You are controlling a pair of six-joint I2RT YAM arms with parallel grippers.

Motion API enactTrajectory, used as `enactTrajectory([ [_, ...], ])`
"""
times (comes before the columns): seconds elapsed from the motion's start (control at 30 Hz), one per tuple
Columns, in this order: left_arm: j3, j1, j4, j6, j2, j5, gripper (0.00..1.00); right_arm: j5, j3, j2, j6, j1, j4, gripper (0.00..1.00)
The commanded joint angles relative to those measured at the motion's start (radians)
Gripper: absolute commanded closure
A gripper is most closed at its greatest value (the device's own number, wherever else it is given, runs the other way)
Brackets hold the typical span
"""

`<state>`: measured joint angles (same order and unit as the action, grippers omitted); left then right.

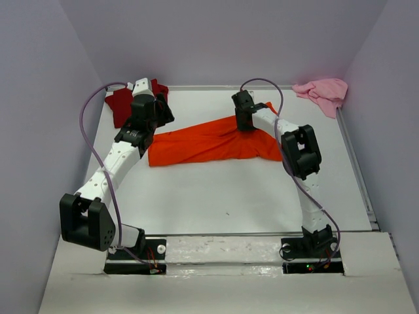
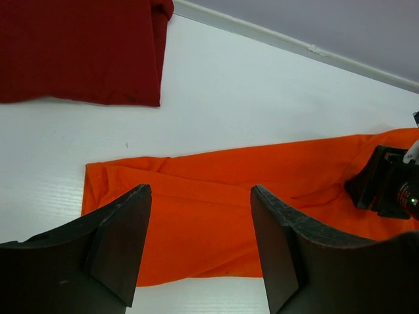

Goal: Fold and stack the t-shirts
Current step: Fold the tshirt

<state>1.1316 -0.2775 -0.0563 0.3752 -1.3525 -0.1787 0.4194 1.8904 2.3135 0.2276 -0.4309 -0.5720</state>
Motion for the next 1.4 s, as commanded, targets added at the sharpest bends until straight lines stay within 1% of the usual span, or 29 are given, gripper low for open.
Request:
enactTrajectory([
  [0.0, -0.006, 0.006, 0.032, 0.001, 0.024, 0.018, 0.28, 0.006, 0.055, 0.038, -0.008, 0.012, -0.017, 0.47],
  [0.07, -0.006, 0.006, 0.033, 0.002, 0.026, 0.021, 0.28, -0.004, 0.053, 0.030, -0.004, 0.012, -0.017, 0.56],
  [0.1, -0.004, 0.008, 0.033, 0.002, 0.024, 0.024, 0.28, -0.017, 0.055, 0.026, -0.004, 0.012, -0.017, 0.62],
  [0.13, -0.004, 0.008, 0.033, 0.004, 0.024, 0.028, 0.28, -0.021, 0.055, 0.023, -0.004, 0.012, -0.017, 0.75],
  [0.17, -0.004, 0.008, 0.033, 0.005, 0.023, 0.033, 0.28, -0.022, 0.053, 0.011, -0.005, 0.012, -0.019, 0.81],
  [0.2, -0.006, 0.009, 0.035, 0.005, 0.021, 0.036, 0.28, -0.019, 0.047, 0.003, -0.005, 0.012, -0.017, 0.85],
  [0.23, -0.004, 0.009, 0.035, 0.005, 0.021, 0.039, 0.28, -0.018, 0.045, -0.005, -0.008, 0.012, -0.019, 0.86],
  [0.27, -0.006, 0.009, 0.035, 0.005, 0.021, 0.045, 0.28, -0.027, 0.044, -0.018, -0.019, 0.012, -0.017, 0.84],
  [0.3, -0.006, 0.011, 0.036, 0.007, 0.020, 0.047, 0.28, -0.031, 0.044, -0.025, -0.023, 0.012, -0.019, 0.79],
  [0.33, -0.003, 0.012, 0.036, 0.007, 0.019, 0.054, 0.28, -0.037, 0.042, -0.032, -0.027, 0.012, -0.019, 0.67],
  [0.4, -0.004, 0.014, 0.036, 0.008, 0.016, 0.061, 0.28, -0.066, 0.041, -0.051, -0.039, 0.012, -0.017, 0.55],
  [0.43, -0.004, 0.014, 0.038, 0.010, 0.016, 0.067, 0.28, -0.077, 0.044, -0.057, -0.043, 0.012, -0.017, 0.52],
  [0.47, -0.006, 0.014, 0.038, 0.008, 0.015, 0.068, 0.28, -0.082, 0.045, -0.060, -0.045, 0.012, -0.017, 0.44],
  [0.5, -0.004, 0.014, 0.038, 0.008, 0.013, 0.068, 0.28, -0.082, 0.047, -0.066, -0.047, 0.012, -0.020, 0.42],
  [0.57, -0.006, 0.014, 0.038, 0.007, 0.012, 0.062, 0.28, -0.102, 0.044, -0.077, -0.051, 0.012, -0.028, 0.35],
  [0.77, -0.010, 0.015, 0.036, 0.008, -0.003, 0.059, 0.28, -0.151, -0.049, -0.202, -0.024, 0.012, -0.025, 0.33],
  [0.87, 0.002, 0.005, 0.023, 0.011, -0.065, 0.076, 0.28, -0.177, -0.131, -0.288, 0.003, 0.012, -0.022, 0.33],
  [0.93, 0.014, 0.003, 0.001, 0.019, -0.137, 0.088, 0.29, -0.208, -0.204, -0.357, 0.016, 0.012, 0.001, 0.32],
  [0.97, 0.025, 0.000, -0.004, 0.022, -0.186, 0.090, 0.29, -0.212, -0.227, -0.379, 0.021, 0.003, 0.015, 0.32],
  [1.03, 0.046, 0.001, -0.020, 0.025, -0.236, 0.110, 0.29, -0.200, -0.284, -0.420, 0.029, 0.003, 0.015, 0.32],
  [1.13, 0.077, -0.002, -0.059, 0.031, -0.333, 0.130, 0.30, -0.168, -0.336, -0.437, 0.032, 0.003, 0.023, 0.32],
  [1.27, 0.120, -0.006, -0.085, 0.030, -0.428, 0.119, 0.31, -0.105, -0.382, -0.379, 0.039, 0.003, 0.021, 0.32],
  [1.33, 0.120, -0.009, -0.093, 0.033, -0.427, 0.113, 0.32, -0.083, -0.389, -0.343, 0.059, 0.015, 0.021, 0.32],
  [1.37, 0.116, -0.012, -0.079, 0.031, -0.401, 0.113, 0.32, -0.085, -0.386, -0.332, 0.067, 0.015, 0.021, 0.32],
])
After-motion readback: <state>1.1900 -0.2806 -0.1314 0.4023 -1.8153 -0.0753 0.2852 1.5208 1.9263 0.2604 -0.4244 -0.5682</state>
